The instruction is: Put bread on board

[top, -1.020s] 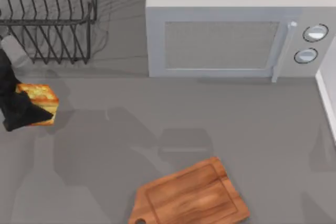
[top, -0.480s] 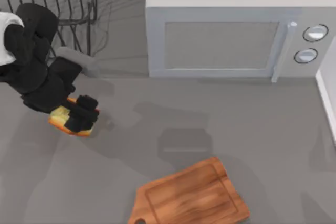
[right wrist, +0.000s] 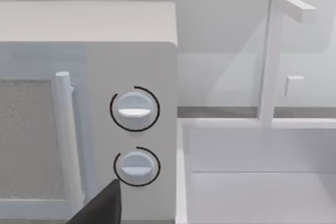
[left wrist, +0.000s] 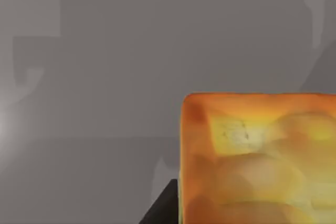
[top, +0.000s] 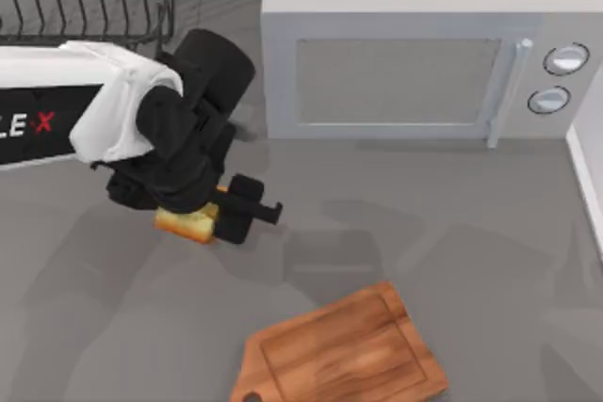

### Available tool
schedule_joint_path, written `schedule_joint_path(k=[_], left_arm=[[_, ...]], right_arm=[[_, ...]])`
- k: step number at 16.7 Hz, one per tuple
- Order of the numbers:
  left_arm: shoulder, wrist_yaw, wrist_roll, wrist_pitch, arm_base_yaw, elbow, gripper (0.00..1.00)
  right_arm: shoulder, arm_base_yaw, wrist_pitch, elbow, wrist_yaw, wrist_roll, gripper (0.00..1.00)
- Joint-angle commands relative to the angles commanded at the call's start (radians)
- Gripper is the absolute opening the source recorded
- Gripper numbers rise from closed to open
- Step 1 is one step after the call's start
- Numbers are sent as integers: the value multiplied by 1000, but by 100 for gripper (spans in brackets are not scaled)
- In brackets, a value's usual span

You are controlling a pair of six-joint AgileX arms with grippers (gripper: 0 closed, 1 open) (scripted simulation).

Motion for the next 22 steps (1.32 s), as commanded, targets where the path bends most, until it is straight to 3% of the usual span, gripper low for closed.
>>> schedule_joint_path(k=[22], left_arm=[[147,-905,-1214,114,-852,-126,0]], right_arm=[[0,0,0,0,0,0,100]])
